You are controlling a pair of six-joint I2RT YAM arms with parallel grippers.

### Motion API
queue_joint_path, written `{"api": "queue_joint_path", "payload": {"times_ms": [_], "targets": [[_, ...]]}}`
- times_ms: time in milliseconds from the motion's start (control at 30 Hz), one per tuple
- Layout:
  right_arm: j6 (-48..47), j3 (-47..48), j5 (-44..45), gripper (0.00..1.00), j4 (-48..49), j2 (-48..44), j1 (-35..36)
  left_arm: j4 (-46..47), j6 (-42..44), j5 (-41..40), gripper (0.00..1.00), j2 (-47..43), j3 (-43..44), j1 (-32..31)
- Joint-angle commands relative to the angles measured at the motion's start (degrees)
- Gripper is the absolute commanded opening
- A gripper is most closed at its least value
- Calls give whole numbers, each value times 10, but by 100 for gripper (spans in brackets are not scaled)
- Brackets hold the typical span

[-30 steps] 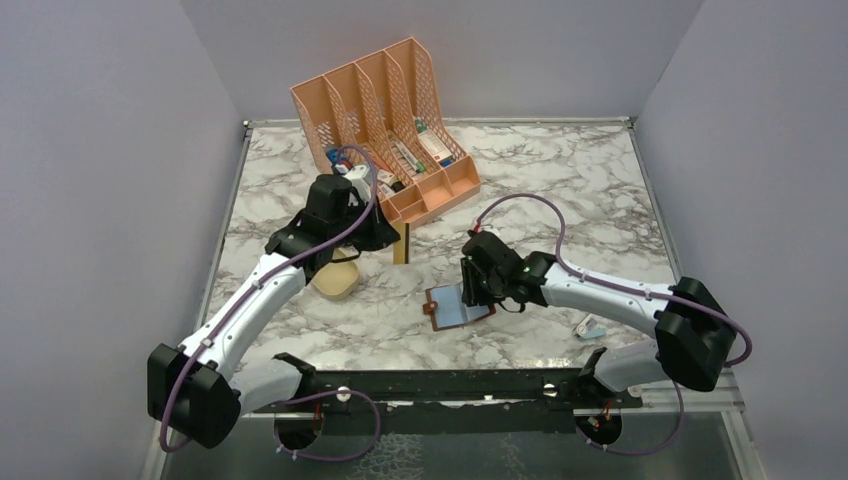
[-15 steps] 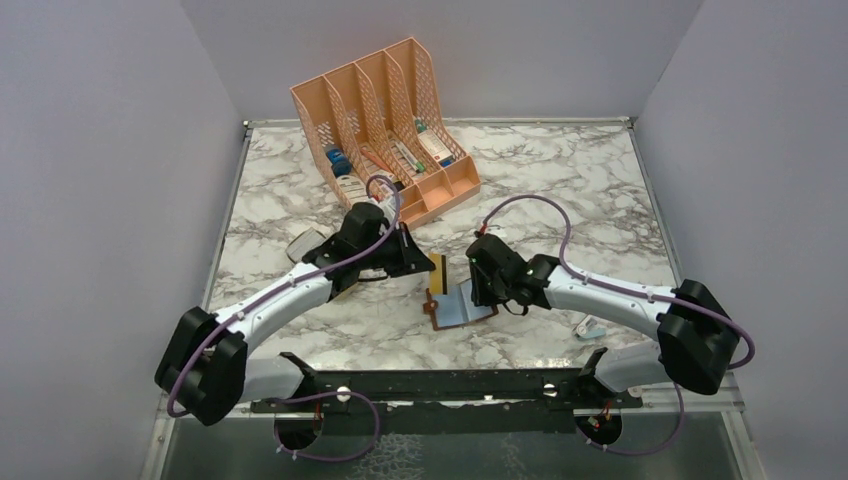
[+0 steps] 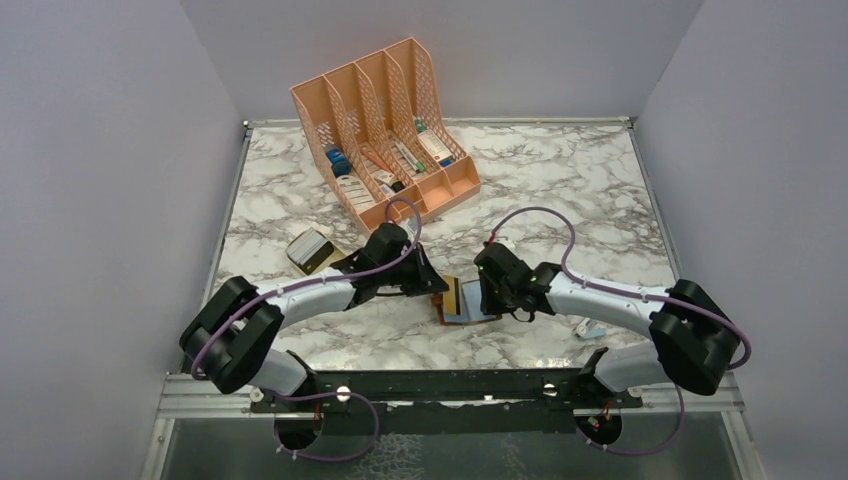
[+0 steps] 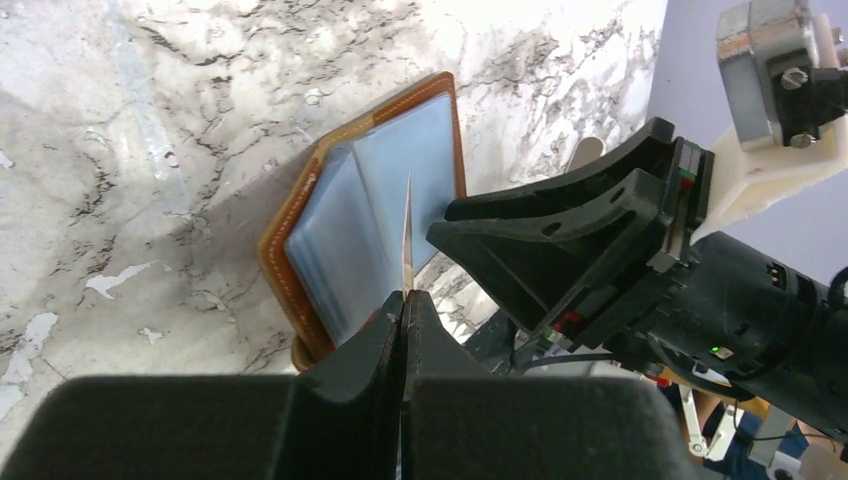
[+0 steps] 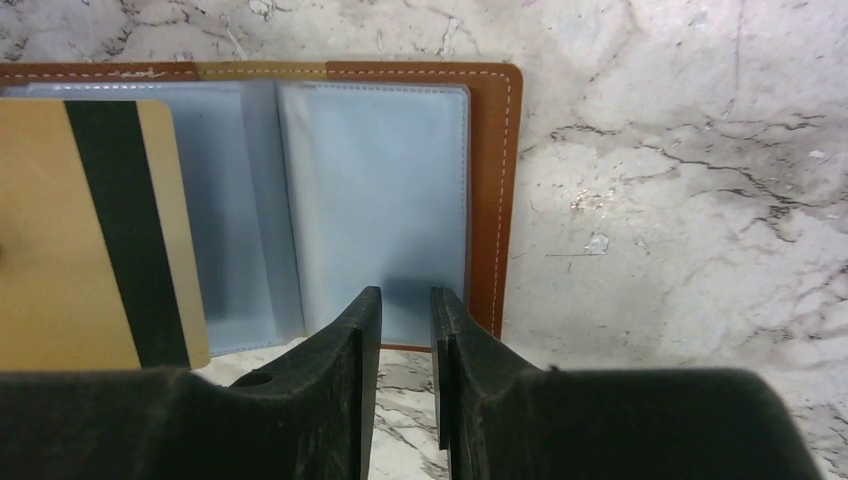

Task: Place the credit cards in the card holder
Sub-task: Insert the credit card into the card holder.

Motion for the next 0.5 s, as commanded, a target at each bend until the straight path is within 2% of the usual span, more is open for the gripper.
{"api": "queue_joint_path", "payload": {"times_ms": [0, 333, 467], "targets": [[20, -19, -36, 24, 42, -14, -1, 43, -8, -28, 0, 19, -22, -4], [65, -82, -104, 22, 86, -51, -1, -62, 49, -117, 0, 43, -7, -5], [62, -80, -83, 22, 73, -59, -1, -47, 39, -87, 0, 57, 0, -6]]}}
